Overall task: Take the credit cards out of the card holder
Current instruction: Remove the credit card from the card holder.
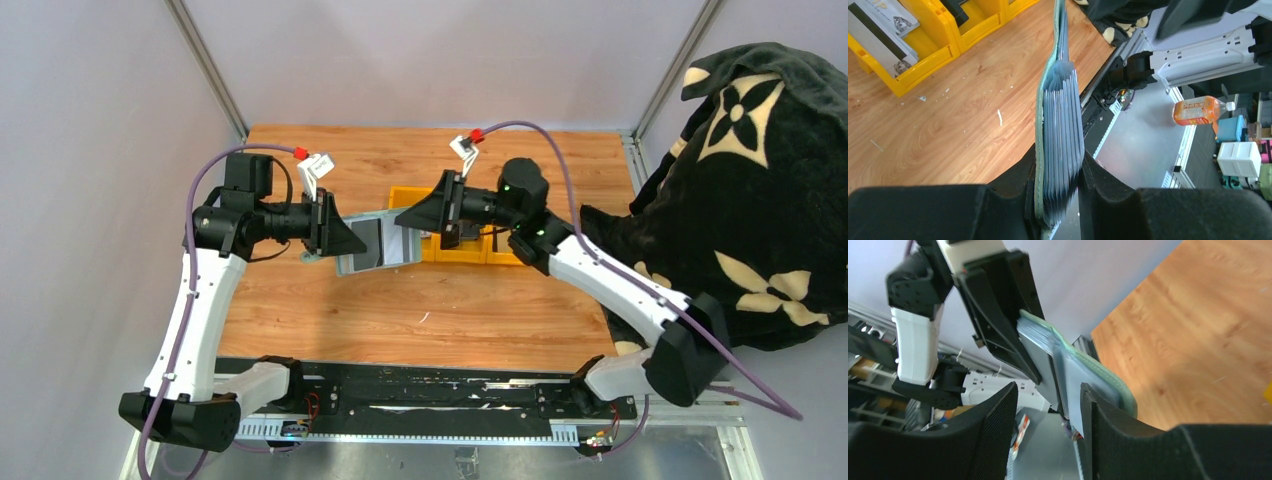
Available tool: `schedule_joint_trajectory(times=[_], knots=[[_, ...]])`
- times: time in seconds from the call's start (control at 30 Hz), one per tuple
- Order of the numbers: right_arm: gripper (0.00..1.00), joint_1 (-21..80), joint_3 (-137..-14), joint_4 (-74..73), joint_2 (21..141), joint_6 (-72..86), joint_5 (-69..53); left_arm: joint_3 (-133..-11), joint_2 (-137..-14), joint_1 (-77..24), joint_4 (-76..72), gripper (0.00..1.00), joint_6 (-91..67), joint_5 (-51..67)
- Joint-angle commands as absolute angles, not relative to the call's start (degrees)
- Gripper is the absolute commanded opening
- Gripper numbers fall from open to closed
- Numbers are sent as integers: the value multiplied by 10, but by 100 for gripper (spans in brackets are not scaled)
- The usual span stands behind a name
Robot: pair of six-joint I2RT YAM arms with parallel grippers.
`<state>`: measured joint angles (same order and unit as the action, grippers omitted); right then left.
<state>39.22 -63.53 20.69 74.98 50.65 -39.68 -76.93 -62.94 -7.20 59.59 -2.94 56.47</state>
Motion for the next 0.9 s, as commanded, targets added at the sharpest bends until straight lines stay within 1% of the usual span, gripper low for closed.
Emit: schedule_joint_trajectory(times=[0.0,0.13,0.27,0.47,0.77,0.87], knots=[[52,421,-643,278,793,562,-483,-781,-620,-69,600,0,-11,593],[50,435,-634,324,815,586,-496,-779,-620,-69,600,0,-14,596],[45,438,-629,342,826,597,-506,-779,-621,-69,601,0,-13,599],[45,446,-615,360,835,606,-509,-784,-627,-69,600,0,-23,615],[44,449,-609,346,837,595,-501,-794,-626,-69,600,0,-32,657],[44,449,-611,340,834,589,-499,-794,-628,-69,600,2,-35,676]])
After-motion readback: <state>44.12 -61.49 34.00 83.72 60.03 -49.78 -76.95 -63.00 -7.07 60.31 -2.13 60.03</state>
